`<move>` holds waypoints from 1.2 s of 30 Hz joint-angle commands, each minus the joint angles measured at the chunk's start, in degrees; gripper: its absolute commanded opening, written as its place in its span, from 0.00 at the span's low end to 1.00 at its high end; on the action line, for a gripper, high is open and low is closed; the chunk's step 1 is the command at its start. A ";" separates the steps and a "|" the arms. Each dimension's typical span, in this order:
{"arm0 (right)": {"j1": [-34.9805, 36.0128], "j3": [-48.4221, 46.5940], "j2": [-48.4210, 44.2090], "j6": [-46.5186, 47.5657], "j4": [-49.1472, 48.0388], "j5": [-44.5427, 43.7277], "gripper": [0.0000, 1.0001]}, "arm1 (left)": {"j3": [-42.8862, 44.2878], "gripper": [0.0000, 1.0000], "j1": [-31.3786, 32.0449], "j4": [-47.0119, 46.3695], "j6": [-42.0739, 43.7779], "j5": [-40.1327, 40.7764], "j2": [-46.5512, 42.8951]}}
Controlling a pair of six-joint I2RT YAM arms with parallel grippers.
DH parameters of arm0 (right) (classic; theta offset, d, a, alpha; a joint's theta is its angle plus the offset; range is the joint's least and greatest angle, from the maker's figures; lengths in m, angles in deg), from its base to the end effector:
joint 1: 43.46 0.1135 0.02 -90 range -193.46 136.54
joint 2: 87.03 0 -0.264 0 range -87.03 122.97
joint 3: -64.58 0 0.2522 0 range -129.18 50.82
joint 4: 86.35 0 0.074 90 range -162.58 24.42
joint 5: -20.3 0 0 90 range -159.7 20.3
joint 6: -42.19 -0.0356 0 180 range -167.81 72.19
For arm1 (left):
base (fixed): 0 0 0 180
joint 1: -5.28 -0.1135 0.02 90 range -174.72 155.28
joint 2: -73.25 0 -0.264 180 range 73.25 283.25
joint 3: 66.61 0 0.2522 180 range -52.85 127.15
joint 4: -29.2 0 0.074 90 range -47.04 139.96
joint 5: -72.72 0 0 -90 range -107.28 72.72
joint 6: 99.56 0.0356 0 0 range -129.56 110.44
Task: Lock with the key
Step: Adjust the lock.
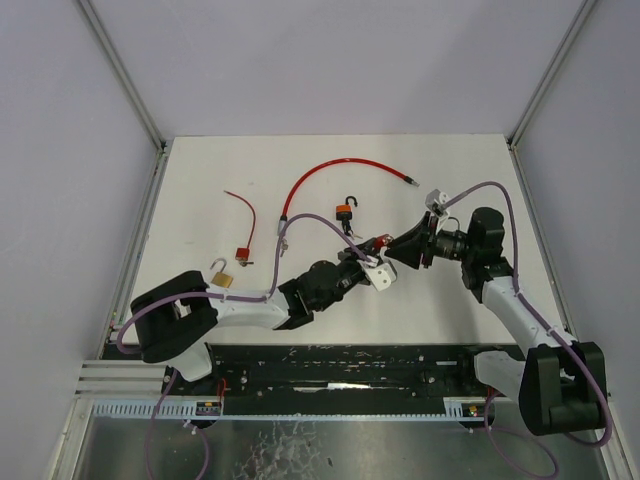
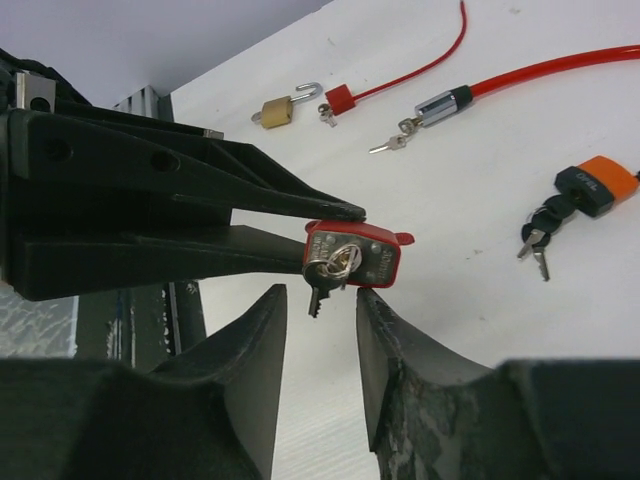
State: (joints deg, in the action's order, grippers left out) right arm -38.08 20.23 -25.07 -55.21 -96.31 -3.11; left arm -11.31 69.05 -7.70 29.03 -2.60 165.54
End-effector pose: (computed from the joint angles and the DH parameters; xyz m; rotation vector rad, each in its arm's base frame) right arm 0.2196 0.0535 0.2585 -0.8467 1.5361 1.1407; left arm 0.1586 -0.3014 0.2254 1.0905 1.1352 -0.1435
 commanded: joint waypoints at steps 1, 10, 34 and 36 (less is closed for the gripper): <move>2.76 -1.54 1.30 -3.40 -4.11 -0.82 0.38 | 2.08 0.00 0.63 -5.89 -0.46 1.31 0.53; 3.84 -3.65 2.38 -2.69 -0.41 -1.20 0.16 | 2.22 0.00 0.78 -6.28 -0.12 2.48 0.90; -2.58 -12.81 -0.13 10.24 24.88 3.96 0.18 | 1.25 0.00 0.63 -7.25 3.44 6.05 0.90; -3.64 -13.61 -1.09 13.99 28.59 1.86 0.19 | 0.96 0.00 0.66 -7.74 3.85 6.36 0.81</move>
State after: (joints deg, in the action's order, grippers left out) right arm -39.80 10.20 -23.74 -46.07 -72.70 -1.41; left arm -11.16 69.55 -10.19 31.28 1.31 166.26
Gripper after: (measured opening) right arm 0.181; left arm 0.172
